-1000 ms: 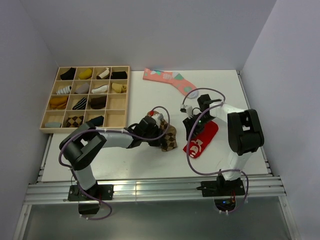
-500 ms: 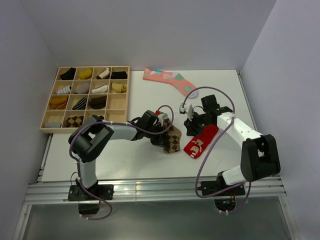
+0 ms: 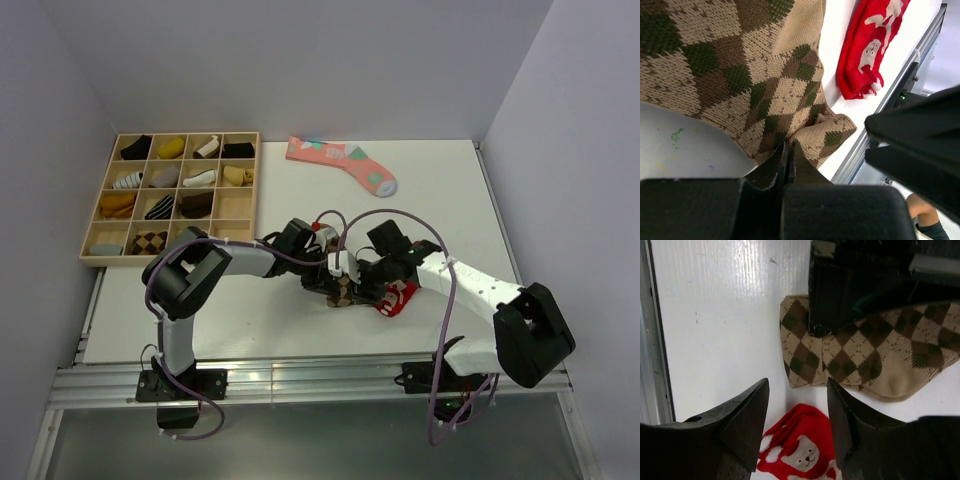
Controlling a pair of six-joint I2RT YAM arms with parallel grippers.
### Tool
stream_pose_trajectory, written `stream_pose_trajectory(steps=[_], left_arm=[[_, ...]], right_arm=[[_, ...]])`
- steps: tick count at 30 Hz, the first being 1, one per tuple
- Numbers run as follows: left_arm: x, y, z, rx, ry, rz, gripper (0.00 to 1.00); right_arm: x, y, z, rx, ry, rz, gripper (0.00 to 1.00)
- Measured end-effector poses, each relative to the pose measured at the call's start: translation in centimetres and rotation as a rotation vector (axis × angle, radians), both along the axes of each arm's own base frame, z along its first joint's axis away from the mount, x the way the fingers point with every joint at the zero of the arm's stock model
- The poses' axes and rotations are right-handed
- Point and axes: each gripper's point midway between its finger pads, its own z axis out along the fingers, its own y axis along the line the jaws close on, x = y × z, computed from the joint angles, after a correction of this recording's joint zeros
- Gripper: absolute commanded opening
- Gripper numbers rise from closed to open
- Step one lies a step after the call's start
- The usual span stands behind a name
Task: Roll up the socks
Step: Roll the sock at the center of the board.
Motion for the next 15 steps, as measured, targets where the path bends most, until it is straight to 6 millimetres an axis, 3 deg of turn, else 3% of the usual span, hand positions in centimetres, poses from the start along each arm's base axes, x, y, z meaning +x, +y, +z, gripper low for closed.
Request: stream_pose_trajectory(steps=[9, 15], left_arm=[[-0.2, 0.0, 0.0, -0.006, 0.024, 0.003, 0.0], [-0.3, 0.0, 0.0, -0.009, 0.032, 0.001, 0.0]], right_arm=[[-1.7, 1.4, -1.5, -0.036, -0.044, 0.084, 0.59], [-1.1, 2.1, -2.4, -0.064, -0.093, 0.095, 0.57]])
